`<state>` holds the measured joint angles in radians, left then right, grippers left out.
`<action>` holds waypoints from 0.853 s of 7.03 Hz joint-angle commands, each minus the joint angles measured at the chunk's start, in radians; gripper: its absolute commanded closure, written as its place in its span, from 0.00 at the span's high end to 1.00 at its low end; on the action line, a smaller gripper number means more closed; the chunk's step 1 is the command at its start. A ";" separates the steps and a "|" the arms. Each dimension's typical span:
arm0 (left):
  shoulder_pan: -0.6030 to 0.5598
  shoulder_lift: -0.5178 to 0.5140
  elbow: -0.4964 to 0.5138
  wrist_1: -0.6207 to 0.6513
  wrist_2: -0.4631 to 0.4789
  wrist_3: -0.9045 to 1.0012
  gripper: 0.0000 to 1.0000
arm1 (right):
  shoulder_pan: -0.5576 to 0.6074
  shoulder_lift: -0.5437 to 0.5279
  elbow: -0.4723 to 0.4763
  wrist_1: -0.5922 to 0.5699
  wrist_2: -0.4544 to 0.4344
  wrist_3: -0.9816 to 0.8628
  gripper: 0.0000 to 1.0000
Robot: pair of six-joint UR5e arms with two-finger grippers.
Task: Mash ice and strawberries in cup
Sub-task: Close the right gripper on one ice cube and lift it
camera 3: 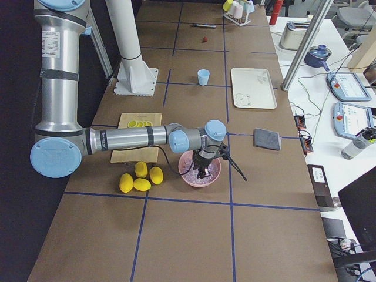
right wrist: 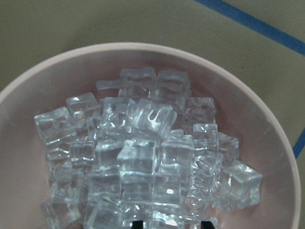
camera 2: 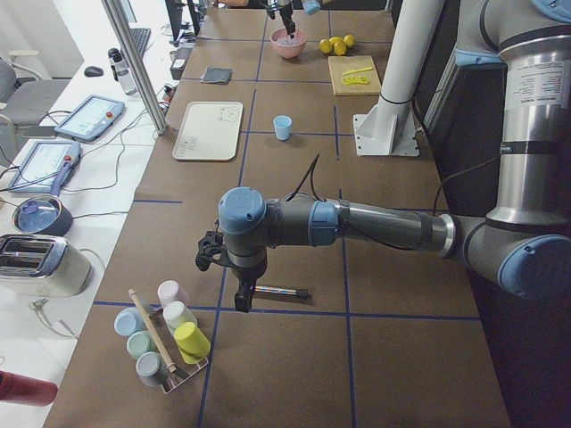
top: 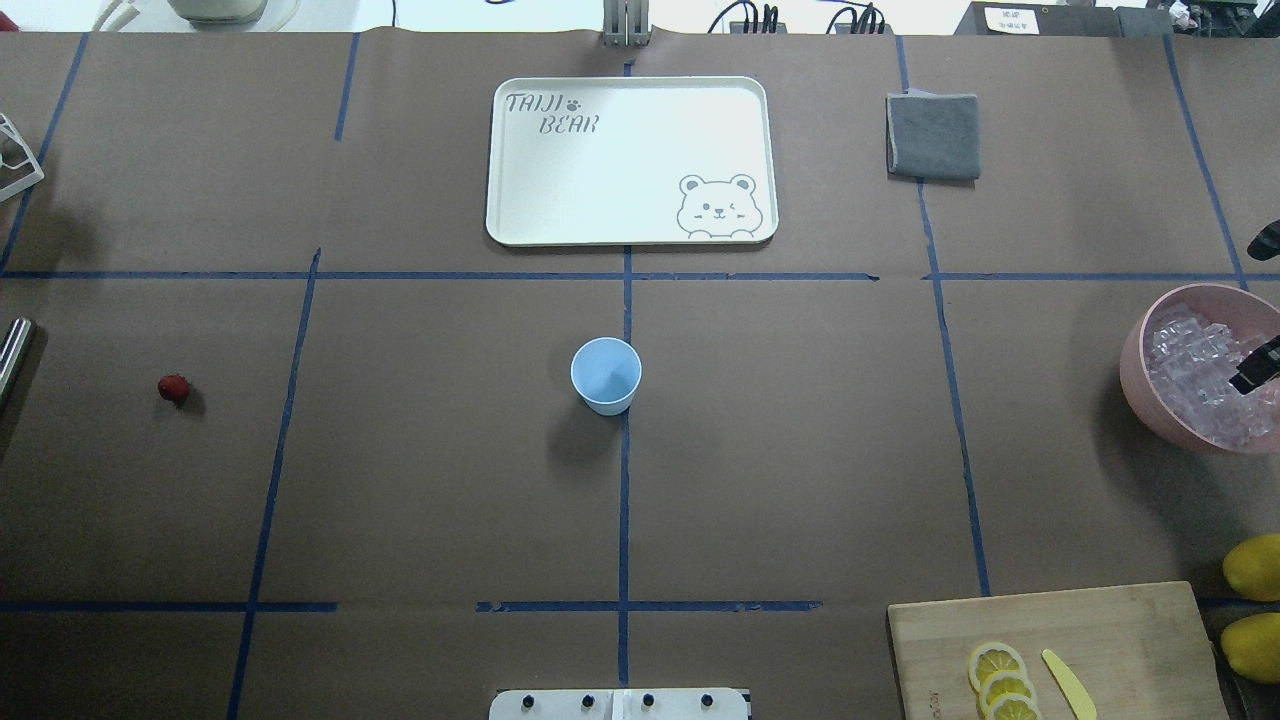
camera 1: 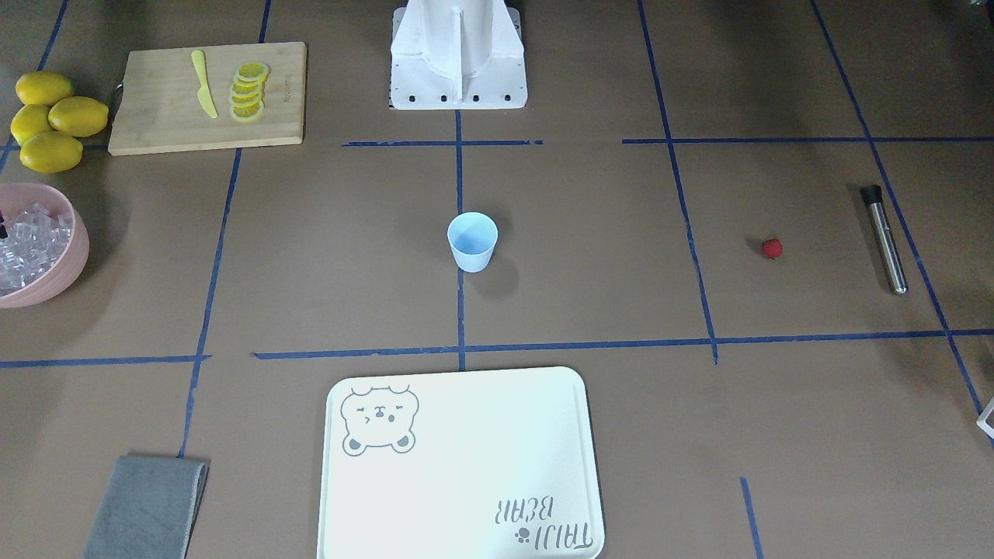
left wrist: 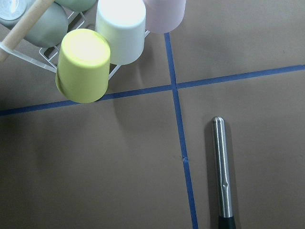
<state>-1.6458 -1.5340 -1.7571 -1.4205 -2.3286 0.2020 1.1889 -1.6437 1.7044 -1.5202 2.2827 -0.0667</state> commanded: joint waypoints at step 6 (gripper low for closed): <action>0.000 0.000 0.001 0.002 0.000 -0.001 1.00 | -0.003 -0.001 0.001 0.000 0.004 -0.001 0.37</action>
<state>-1.6460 -1.5340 -1.7570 -1.4191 -2.3286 0.2021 1.1864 -1.6446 1.7065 -1.5202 2.2872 -0.0632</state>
